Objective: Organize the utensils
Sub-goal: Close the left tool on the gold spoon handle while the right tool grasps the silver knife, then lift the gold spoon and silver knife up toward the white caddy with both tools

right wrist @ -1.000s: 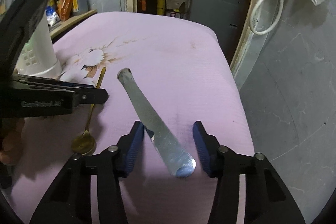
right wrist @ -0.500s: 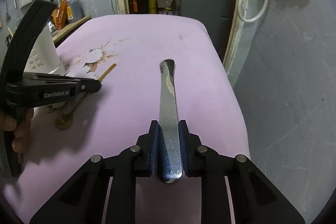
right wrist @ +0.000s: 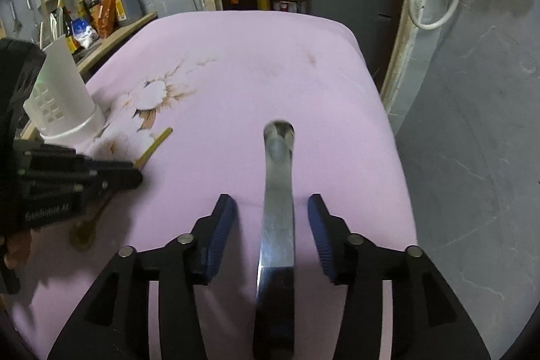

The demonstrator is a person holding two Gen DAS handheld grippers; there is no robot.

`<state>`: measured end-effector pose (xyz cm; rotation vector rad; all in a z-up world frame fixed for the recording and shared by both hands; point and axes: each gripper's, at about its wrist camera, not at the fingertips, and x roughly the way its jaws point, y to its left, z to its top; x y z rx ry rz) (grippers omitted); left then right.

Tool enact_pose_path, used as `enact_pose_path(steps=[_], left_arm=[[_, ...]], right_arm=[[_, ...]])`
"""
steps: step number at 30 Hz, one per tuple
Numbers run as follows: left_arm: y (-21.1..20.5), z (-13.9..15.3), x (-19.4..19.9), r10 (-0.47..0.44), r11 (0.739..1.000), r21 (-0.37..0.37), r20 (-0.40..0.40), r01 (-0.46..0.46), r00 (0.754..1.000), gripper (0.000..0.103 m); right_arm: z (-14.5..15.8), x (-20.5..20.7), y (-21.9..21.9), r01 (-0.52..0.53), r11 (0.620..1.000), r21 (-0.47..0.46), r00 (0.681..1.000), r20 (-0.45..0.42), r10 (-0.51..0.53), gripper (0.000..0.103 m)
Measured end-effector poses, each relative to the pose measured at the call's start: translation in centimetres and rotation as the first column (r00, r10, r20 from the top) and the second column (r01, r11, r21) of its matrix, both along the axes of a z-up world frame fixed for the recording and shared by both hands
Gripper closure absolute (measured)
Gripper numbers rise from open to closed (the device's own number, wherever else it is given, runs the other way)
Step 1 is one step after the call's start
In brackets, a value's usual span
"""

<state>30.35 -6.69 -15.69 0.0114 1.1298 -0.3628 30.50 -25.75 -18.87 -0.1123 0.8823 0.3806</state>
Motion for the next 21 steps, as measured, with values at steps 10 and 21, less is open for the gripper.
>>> enact_pose_path(steps=[10,21], left_arm=[[-2.5,0.0,0.1,-0.023,0.994,0.109,0.037,0.019,0.999,0.1],[1.8,3.5,-4.6,0.206,0.972,-0.158,0.222,-0.174,0.953,0.101]], right_arm=[[0.7,1.3,0.9,-0.012,1.0,-0.021,0.993,-0.117,0.009,0.071],[2.0,-1.0,-1.2,0.009,0.988,0.157,0.999,-0.05,-0.001,0.101]])
